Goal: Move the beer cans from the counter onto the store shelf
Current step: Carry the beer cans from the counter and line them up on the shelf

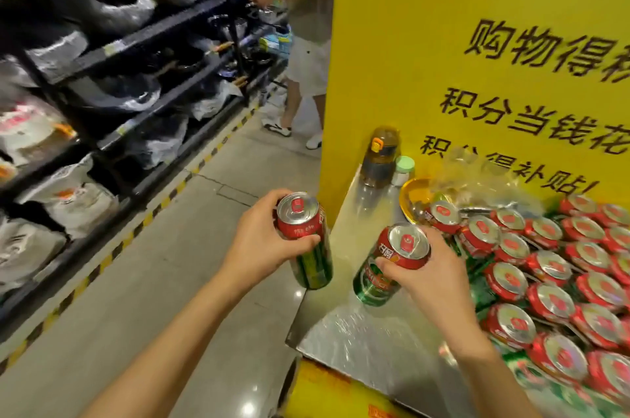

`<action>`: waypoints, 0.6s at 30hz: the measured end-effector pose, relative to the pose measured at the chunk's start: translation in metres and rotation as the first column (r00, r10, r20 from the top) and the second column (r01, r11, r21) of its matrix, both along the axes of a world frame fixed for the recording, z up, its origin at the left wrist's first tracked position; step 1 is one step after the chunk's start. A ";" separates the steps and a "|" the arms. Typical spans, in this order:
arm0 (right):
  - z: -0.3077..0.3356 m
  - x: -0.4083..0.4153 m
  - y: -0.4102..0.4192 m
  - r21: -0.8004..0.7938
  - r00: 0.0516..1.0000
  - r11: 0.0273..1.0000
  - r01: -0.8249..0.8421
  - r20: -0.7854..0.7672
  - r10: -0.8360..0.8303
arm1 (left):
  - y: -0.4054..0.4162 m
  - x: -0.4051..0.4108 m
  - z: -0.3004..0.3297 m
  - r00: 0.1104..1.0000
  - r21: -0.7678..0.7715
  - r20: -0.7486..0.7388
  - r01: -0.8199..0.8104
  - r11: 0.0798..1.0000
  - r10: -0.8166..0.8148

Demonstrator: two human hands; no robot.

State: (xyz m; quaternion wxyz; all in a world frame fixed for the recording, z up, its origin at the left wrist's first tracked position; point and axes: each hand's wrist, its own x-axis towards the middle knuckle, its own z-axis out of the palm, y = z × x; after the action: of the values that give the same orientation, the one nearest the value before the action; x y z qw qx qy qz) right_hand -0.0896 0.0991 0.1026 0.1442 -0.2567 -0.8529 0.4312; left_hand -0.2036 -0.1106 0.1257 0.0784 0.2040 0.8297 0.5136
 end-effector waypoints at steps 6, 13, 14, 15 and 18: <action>0.027 -0.022 -0.083 -0.100 0.915 0.910 -0.402 -0.068 0.397 | -0.114 0.071 0.024 0.926 0.050 0.008 -0.378 0.924 0.378; 0.059 -0.055 -0.229 -0.203 0.679 0.649 -0.733 -0.185 0.710 | -0.249 0.126 0.046 0.702 0.141 0.056 -0.709 0.691 0.710; 0.062 -0.060 -0.252 -0.207 0.645 0.612 -0.763 -0.195 0.739 | -0.269 0.131 0.047 0.666 0.152 0.070 -0.743 0.652 0.743; 0.065 -0.066 -0.276 -0.207 0.615 0.581 -0.788 -0.206 0.761 | -0.289 0.134 0.048 0.633 0.164 0.078 -0.770 0.617 0.770; 0.071 -0.084 -0.351 -0.213 0.543 0.504 -0.837 -0.223 0.809 | -0.353 0.139 0.048 0.554 0.181 0.068 -0.824 0.536 0.829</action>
State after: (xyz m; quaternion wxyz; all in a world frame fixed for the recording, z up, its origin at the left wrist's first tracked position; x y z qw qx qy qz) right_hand -0.1738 -0.2516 0.1731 -0.0783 0.1821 -0.7897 0.5806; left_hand -0.0647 -0.4632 0.1741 -0.2042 -0.1984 0.7749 0.5643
